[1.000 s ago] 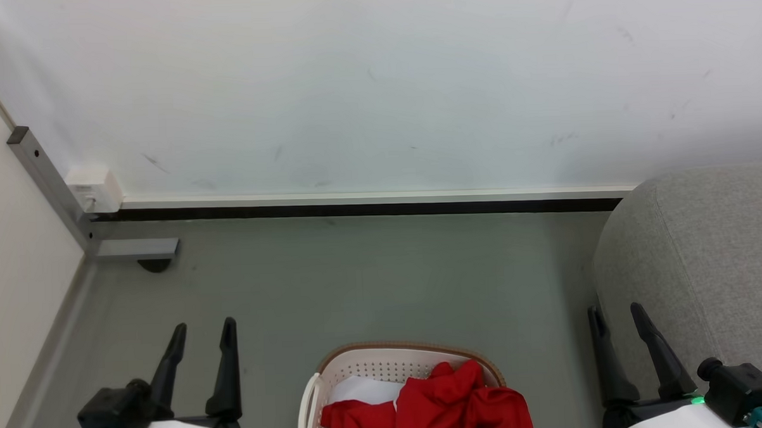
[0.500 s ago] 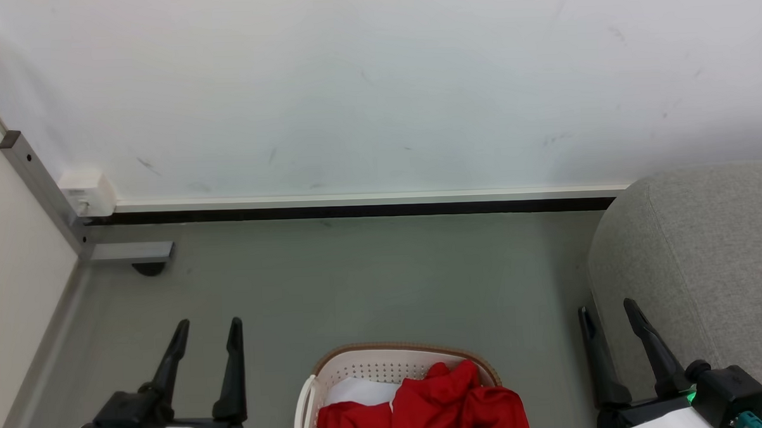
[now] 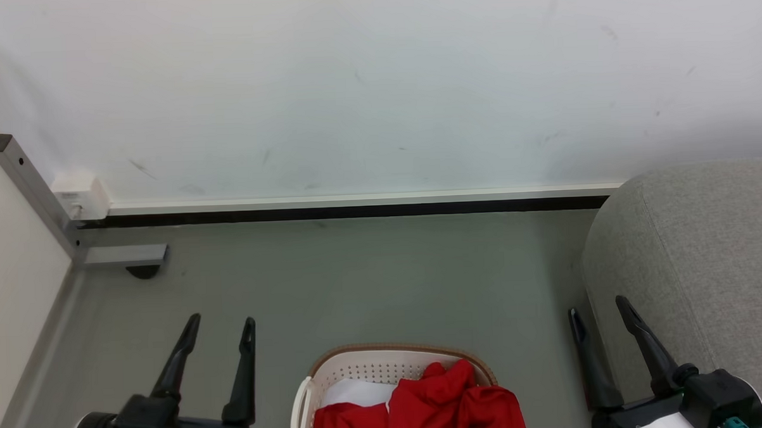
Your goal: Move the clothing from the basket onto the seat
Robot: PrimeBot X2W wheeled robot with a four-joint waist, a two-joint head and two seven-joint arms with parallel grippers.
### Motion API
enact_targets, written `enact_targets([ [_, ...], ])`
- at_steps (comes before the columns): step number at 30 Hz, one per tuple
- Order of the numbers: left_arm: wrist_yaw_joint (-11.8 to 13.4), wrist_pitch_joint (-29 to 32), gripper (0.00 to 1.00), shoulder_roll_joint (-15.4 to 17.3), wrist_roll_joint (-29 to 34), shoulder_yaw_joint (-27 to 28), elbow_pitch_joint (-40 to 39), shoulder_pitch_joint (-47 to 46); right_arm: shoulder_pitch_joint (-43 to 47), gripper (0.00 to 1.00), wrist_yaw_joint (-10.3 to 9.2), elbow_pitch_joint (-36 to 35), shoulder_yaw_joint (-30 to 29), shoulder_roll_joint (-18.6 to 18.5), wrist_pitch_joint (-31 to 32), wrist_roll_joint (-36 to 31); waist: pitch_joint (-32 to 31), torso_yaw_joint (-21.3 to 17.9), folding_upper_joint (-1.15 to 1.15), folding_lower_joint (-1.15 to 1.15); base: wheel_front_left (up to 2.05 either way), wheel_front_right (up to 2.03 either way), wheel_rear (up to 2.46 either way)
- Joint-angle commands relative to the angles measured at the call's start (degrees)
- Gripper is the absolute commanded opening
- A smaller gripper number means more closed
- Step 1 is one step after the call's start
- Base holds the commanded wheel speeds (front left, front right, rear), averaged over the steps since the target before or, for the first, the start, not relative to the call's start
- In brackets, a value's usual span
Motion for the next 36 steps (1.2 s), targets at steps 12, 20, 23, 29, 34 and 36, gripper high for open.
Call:
enact_targets([
  [12, 0.1, -1.4, 1.00, 0.2, 5.2, 0.1, -0.5, 0.9, -0.1, 1.00, -0.12, -0.1, -0.2, -0.4, -1.5, -1.4, 0.0, -0.7, 0.00, 0.00, 0.00, 0.00, 0.00],
  [20, -0.5, -1.4, 1.00, -0.7, 3.6, 1.7, 0.6, 1.1, -0.2, 1.00, -0.12, 0.1, -0.1, -0.4, -1.4, -1.1, 0.0, -1.5, 0.00, 0.00, 0.00, 0.00, 0.00],
  [23, -0.8, -1.4, 1.00, -1.0, 3.1, 2.3, 0.8, 1.2, -0.3, 1.00, -0.12, 0.1, 0.0, -0.3, -1.4, -1.0, 0.1, -1.9, 0.00, 0.00, 0.00, 0.00, 0.00],
  [29, -1.8, -1.4, 1.00, -1.5, 2.5, 3.3, 1.3, 0.7, -0.8, 1.00, -0.12, -0.2, -0.4, -0.3, -1.4, -1.3, 0.8, -3.1, 0.00, 0.00, 0.00, 0.00, 0.00],
  [34, -2.8, -1.4, 1.00, -2.2, 1.7, 4.0, 2.0, -0.3, -1.1, 1.00, -0.12, -0.9, -1.4, -0.4, -1.4, -1.7, 2.1, -4.5, 0.00, 0.00, 0.00, 0.00, 0.00],
  [36, -3.2, -1.3, 1.00, -2.5, 0.9, 4.4, 2.4, -0.8, -1.5, 1.00, -0.12, -1.1, -1.9, -0.3, -1.4, -1.9, 3.2, -5.2, 0.00, 0.00, 0.00, 0.00, 0.00],
])
